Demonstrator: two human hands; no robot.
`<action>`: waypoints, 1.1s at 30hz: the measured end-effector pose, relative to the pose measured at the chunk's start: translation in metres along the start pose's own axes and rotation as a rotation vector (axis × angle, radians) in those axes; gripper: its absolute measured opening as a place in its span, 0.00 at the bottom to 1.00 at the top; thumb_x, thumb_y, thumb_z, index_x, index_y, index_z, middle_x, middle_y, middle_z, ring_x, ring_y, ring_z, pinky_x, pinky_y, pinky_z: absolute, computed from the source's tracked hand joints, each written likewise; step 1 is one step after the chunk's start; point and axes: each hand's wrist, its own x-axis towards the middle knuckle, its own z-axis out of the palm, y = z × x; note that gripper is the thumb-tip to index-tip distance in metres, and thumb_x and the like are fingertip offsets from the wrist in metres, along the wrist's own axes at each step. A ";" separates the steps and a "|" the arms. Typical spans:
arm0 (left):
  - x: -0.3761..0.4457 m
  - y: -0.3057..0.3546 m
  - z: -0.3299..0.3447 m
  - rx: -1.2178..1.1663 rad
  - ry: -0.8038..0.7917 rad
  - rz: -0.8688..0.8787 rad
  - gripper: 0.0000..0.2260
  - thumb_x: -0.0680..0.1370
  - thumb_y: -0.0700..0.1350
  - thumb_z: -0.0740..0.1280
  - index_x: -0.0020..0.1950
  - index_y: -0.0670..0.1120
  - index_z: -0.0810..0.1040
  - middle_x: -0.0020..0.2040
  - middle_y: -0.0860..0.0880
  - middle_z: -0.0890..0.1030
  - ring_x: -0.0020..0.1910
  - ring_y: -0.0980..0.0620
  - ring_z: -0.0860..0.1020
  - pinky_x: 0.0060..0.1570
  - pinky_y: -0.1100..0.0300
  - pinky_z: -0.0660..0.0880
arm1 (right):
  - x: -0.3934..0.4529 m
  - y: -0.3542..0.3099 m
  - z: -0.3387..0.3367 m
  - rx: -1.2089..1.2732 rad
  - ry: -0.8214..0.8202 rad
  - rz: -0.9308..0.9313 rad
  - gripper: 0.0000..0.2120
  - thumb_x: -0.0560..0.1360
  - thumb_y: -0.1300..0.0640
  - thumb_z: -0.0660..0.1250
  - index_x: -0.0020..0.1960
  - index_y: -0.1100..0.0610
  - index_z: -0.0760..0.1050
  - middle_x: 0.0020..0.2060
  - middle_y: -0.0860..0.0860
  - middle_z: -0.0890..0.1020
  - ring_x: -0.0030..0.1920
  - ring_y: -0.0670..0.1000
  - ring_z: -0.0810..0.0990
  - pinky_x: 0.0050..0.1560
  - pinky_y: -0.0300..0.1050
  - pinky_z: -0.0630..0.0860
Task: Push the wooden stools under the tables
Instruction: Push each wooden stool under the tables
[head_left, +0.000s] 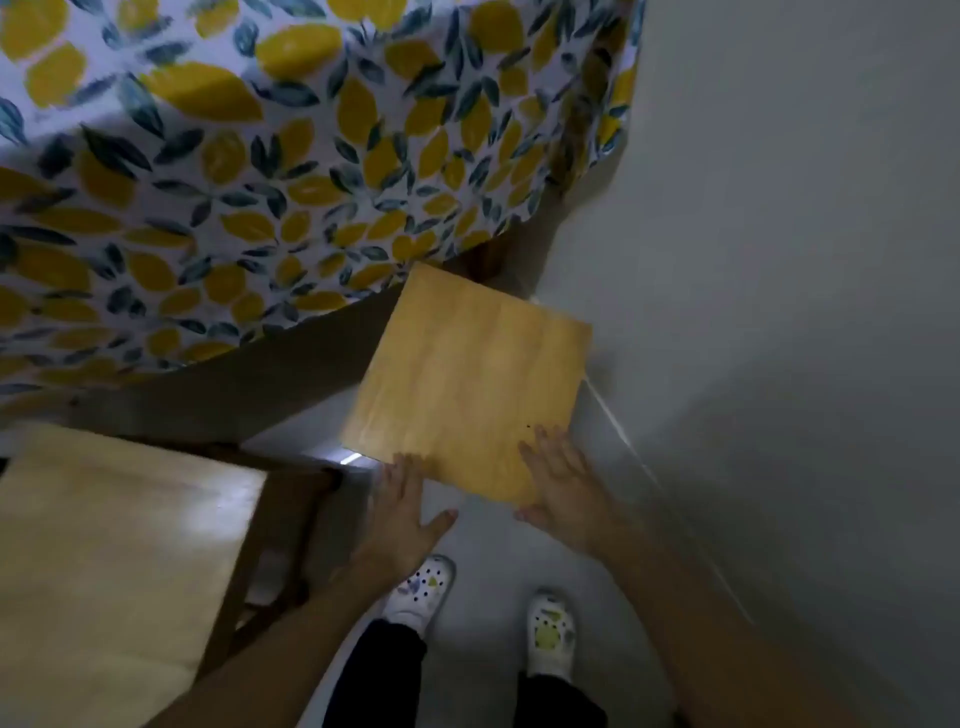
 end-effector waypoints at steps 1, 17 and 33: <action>0.011 -0.003 0.011 0.058 0.046 -0.025 0.44 0.73 0.67 0.58 0.77 0.47 0.38 0.78 0.45 0.36 0.76 0.44 0.36 0.73 0.43 0.44 | 0.011 0.009 0.006 -0.016 0.012 -0.043 0.43 0.75 0.40 0.66 0.78 0.57 0.48 0.78 0.56 0.43 0.78 0.60 0.40 0.76 0.58 0.49; 0.053 0.025 0.078 0.222 0.405 -0.276 0.53 0.66 0.77 0.49 0.74 0.45 0.29 0.73 0.41 0.26 0.73 0.42 0.28 0.69 0.36 0.34 | 0.067 0.082 0.056 -0.199 0.173 -0.367 0.55 0.60 0.31 0.66 0.77 0.61 0.57 0.75 0.65 0.58 0.75 0.69 0.52 0.71 0.66 0.62; 0.149 0.011 -0.048 0.316 0.507 -0.228 0.51 0.68 0.77 0.48 0.75 0.47 0.31 0.74 0.40 0.28 0.73 0.41 0.30 0.69 0.37 0.34 | 0.207 0.052 -0.031 -0.121 0.261 -0.522 0.52 0.62 0.29 0.56 0.76 0.61 0.55 0.75 0.65 0.57 0.75 0.70 0.51 0.67 0.69 0.66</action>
